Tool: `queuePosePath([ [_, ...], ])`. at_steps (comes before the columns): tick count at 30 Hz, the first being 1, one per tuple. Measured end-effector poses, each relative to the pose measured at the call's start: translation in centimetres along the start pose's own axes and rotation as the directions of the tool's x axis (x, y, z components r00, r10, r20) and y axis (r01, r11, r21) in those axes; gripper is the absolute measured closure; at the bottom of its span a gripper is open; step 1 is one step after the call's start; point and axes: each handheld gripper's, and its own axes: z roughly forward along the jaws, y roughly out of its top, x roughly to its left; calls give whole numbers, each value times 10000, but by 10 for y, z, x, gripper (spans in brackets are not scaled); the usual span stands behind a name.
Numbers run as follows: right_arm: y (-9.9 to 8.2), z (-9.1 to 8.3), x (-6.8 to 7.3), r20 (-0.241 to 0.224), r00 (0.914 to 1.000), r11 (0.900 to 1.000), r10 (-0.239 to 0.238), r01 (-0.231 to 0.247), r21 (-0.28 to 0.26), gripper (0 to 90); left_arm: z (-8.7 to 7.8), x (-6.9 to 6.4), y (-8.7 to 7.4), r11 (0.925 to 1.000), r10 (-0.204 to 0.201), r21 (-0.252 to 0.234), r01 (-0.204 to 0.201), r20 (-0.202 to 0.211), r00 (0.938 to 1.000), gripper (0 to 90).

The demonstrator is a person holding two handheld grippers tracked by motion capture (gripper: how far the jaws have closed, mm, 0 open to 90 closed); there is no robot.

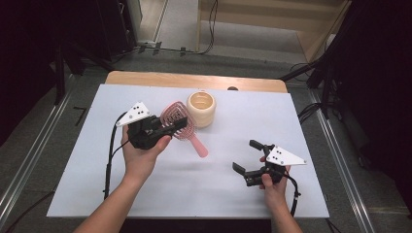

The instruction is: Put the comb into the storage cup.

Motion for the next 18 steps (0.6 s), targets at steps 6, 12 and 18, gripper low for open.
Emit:
queuePosePath([
  [6,-4,-10,-7,174,9998,10000,55,-54,-67,0,0,3,6,9999,93,-129,-94,-64,9999,646],
  [12,-10,-18,-13,422,9990,9999,152,-152,2,0,1,6,13,9994,142,-299,-147,-174,9997,646],
  [18,-15,-26,-17,516,9985,9997,205,-210,87,0,2,9,17,9992,209,-341,-219,-282,9994,646],
])
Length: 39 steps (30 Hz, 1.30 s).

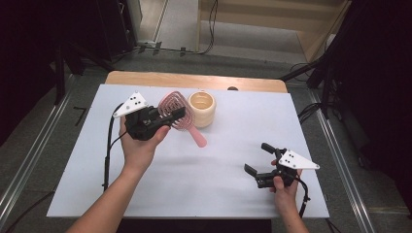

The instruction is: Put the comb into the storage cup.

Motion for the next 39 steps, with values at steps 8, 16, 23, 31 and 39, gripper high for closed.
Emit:
queuePosePath([
  [8,-5,-9,-4,55,10000,9999,20,-21,138,0,5,5,4,9999,-42,-117,42,-60,10000,647],
  [16,-9,-20,-8,197,9998,9999,67,-70,140,0,8,8,9,9997,-31,-256,28,-108,9999,647],
  [23,-13,-29,-13,383,9991,9997,157,-165,190,0,10,11,15,9993,-48,-365,41,-187,9998,647],
  [31,-18,-38,-18,569,9980,9993,281,-294,220,0,14,14,21,9992,15,-409,-22,-183,9998,647],
  [39,-18,-38,-19,596,9979,9994,260,-275,232,0,18,19,27,9990,-33,-456,22,-248,9997,647],
])
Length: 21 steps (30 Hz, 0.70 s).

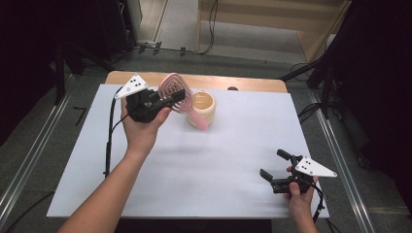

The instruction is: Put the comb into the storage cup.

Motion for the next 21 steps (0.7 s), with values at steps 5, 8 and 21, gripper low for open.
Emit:
queuePosePath([
  [5,-1,1,0,-36,10000,10000,3,-3,14,0,3,2,4,10000,40,-41,-40,-42,10000,647],
  [8,-1,1,0,-46,10000,10000,-1,1,61,0,5,5,6,9999,-34,-118,33,-107,9999,647],
  [21,-2,2,-1,-78,10000,10000,-14,14,21,0,15,15,14,9991,-28,-420,19,-214,9998,647],
])
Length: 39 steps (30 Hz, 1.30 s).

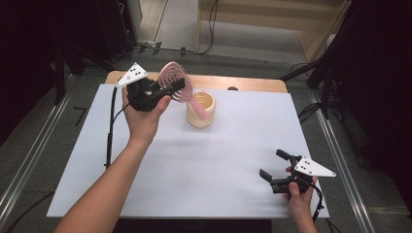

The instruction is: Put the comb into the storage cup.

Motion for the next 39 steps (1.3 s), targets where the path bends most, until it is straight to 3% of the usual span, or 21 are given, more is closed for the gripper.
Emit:
queuePosePath([
  [3,0,0,0,-15,10000,10000,-2,2,13,0,2,3,2,9998,70,-164,-67,162,9998,647],
  [15,0,1,0,-29,10000,10000,-35,35,39,0,13,11,6,9994,57,-330,-60,-97,9999,647],
  [26,0,1,0,-75,9999,10000,-68,68,33,0,22,17,2,9989,75,-464,-106,-674,9977,647],
  [39,0,2,0,-130,9999,10000,-68,69,65,0,35,23,-8,9979,532,-304,-564,-981,9938,647],
])
